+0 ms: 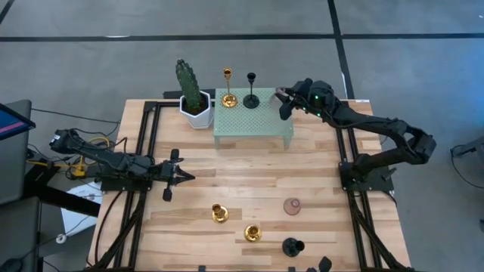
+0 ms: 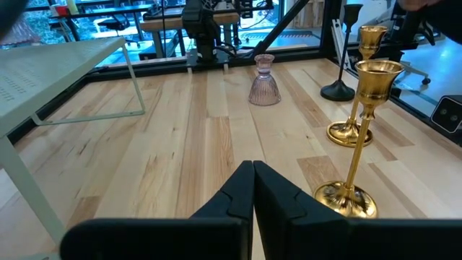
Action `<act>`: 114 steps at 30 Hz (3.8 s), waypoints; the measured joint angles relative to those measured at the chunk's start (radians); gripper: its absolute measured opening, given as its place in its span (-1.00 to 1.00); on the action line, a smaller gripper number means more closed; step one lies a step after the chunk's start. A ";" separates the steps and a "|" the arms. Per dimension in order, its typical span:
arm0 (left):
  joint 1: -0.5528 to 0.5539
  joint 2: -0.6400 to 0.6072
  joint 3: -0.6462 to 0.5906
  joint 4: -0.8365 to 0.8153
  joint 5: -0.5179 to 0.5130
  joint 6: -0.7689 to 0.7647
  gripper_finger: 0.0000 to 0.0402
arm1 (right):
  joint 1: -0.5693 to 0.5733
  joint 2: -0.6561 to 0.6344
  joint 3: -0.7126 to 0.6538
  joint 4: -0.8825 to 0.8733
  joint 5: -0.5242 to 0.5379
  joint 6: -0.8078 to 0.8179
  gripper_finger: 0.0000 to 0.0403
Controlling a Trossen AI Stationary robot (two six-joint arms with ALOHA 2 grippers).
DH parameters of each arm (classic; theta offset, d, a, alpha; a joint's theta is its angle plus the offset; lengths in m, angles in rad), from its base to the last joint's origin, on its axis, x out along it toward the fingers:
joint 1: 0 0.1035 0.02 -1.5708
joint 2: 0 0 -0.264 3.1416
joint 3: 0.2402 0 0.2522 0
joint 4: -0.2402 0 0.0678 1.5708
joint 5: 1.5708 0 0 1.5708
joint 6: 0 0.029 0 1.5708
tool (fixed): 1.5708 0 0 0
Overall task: Pick & Place candle stick holders
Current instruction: Put the top pink glass candle holder on the shelf, then put the left gold candle holder on the shelf
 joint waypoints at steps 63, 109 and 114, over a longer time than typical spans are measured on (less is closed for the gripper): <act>0.000 0.000 0.000 0.000 0.000 0.000 -0.96 | 0.044 -0.342 0.000 -0.334 -0.061 -0.120 -0.16; 0.000 0.688 0.001 0.596 0.222 -0.173 -0.90 | 0.705 -0.744 -0.369 -0.486 0.082 0.100 -1.00; 0.000 0.830 0.002 0.702 0.218 -0.231 -0.69 | 0.705 -0.744 -0.369 -0.448 0.083 0.100 -1.00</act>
